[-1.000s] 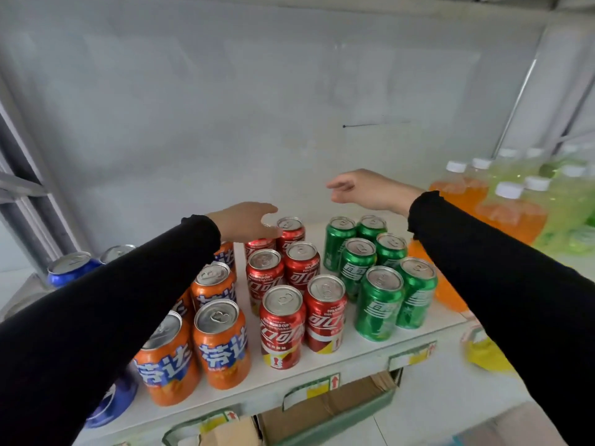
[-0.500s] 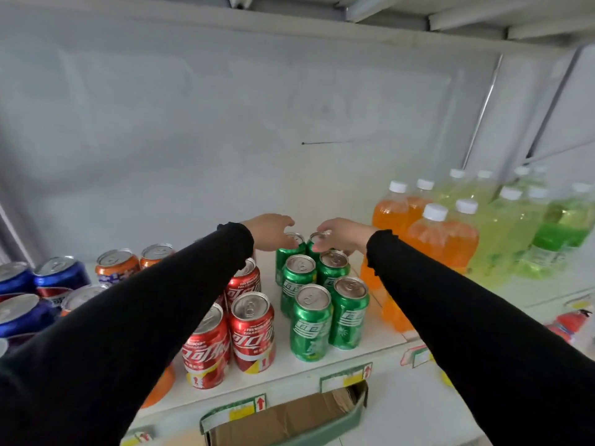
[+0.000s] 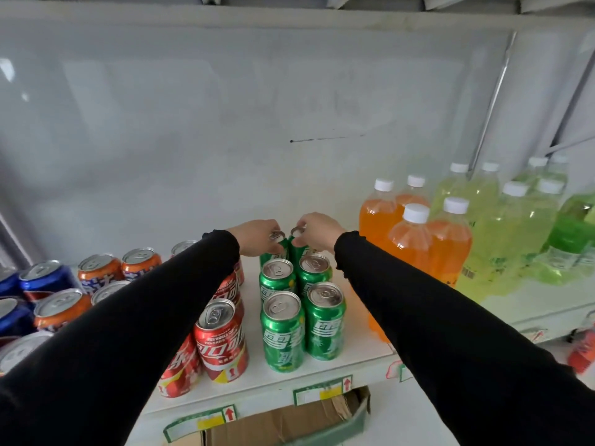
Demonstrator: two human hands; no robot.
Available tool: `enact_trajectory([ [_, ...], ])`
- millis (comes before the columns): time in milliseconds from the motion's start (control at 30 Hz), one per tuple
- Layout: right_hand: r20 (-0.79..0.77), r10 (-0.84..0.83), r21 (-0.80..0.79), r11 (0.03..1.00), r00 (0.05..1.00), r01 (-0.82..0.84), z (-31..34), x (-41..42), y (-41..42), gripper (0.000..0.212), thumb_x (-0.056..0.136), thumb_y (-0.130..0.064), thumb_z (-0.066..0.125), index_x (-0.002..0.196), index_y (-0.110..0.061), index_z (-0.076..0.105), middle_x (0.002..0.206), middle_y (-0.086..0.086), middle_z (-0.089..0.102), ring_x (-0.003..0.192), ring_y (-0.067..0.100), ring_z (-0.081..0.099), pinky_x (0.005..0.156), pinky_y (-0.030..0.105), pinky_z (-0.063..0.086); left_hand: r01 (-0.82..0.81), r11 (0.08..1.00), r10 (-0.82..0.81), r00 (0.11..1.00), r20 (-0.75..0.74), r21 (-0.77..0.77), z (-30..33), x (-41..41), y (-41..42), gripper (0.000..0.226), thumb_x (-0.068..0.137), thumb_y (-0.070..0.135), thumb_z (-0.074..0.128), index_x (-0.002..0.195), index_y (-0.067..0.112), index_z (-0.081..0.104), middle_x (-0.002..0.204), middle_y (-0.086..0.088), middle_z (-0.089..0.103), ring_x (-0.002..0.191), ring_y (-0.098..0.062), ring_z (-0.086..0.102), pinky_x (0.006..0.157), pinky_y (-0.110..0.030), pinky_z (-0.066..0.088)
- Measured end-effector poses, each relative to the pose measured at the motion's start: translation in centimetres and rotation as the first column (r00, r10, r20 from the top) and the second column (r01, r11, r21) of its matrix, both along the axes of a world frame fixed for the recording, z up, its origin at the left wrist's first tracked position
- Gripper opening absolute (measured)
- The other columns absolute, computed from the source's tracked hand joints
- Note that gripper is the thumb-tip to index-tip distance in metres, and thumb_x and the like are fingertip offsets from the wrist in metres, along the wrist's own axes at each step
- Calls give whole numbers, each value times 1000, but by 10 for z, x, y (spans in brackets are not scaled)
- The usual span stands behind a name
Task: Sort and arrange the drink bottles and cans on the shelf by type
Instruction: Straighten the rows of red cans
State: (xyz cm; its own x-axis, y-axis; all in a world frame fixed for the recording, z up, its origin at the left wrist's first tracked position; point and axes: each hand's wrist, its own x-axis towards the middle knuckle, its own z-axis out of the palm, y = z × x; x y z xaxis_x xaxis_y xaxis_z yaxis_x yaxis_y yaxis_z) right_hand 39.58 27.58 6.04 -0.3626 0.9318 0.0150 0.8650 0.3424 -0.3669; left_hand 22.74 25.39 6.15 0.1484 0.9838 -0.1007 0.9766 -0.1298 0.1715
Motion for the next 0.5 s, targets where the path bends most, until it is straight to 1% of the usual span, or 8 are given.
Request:
enact_trajectory([
  [67, -1, 4, -26, 1000, 1000, -4, 3, 1, -5, 45, 95, -36, 64, 127, -6, 58, 126, 13, 61, 117, 32, 58, 91, 35, 47, -17, 1000, 17, 1000, 15, 0, -1, 0, -4, 56, 96, 40, 61, 143, 13, 45, 141, -10, 55, 121, -27, 54, 98, -36, 42],
  [100, -40, 3, -29, 1000, 999, -4, 6, 2, -10, 49, 97, -36, 61, 135, -6, 53, 134, 14, 58, 123, 32, 55, 96, 36, 45, -21, 1000, 20, 999, 30, 14, -1, 1, -7, 62, 96, 43, 60, 147, 13, 42, 147, -12, 51, 127, -28, 51, 103, -36, 40],
  [167, -212, 0, 7, 1000, 977, 1, 14, 8, -22, 56, 101, -35, 55, 146, -5, 44, 148, 14, 50, 134, 31, 49, 107, 38, 40, -35, 995, 26, 995, 100, 90, 4, 1, -19, 75, 96, 49, 58, 157, 15, 30, 160, -11, 35, 143, -28, 38, 114, -37, 30],
  [200, -307, 12, 47, 999, 952, 3, 17, 12, -30, 56, 102, -36, 52, 149, -8, 41, 152, 11, 47, 138, 28, 46, 110, 37, 37, -44, 987, 21, 990, 143, 154, 8, 1, -28, 76, 96, 51, 57, 158, 17, 28, 161, -10, 32, 146, -27, 35, 115, -37, 28],
  [267, -466, 35, 72, 997, 884, -1, 18, 23, -48, 54, 103, -37, 50, 152, -16, 41, 157, 2, 43, 143, 21, 41, 113, 34, 32, -50, 959, -5, 981, 193, 279, 17, 0, -49, 69, 95, 54, 56, 153, 22, 38, 155, -5, 42, 139, -23, 43, 110, -36, 34],
  [333, -548, 57, 28, 998, 835, -50, 10, 35, -65, 52, 104, -36, 50, 152, -20, 42, 157, -1, 43, 143, 18, 41, 112, 32, 32, -36, 952, -21, 983, 181, 304, 23, 0, -71, 58, 95, 54, 57, 144, 24, 51, 142, 1, 55, 125, -17, 54, 102, -33, 42],
  [400, -513, 79, -23, 994, 855, -105, -3, 42, -76, 52, 104, -35, 51, 153, -20, 42, 157, -1, 43, 142, 18, 42, 109, 30, 34, -32, 970, 3, 993, 121, 240, 19, 2, -87, 55, 93, 55, 60, 139, 25, 56, 136, 5, 59, 117, -16, 58, 97, -32, 44],
  [500, -379, 82, -85, 989, 922, -123, -14, 43, -84, 56, 101, -34, 56, 152, -17, 42, 155, 5, 45, 139, 23, 45, 110, 35, 37, -38, 993, 35, 999, 28, 109, 4, 8, -95, 62, 91, 63, 58, 143, 28, 54, 139, 5, 59, 119, -17, 58, 97, -33, 43],
])
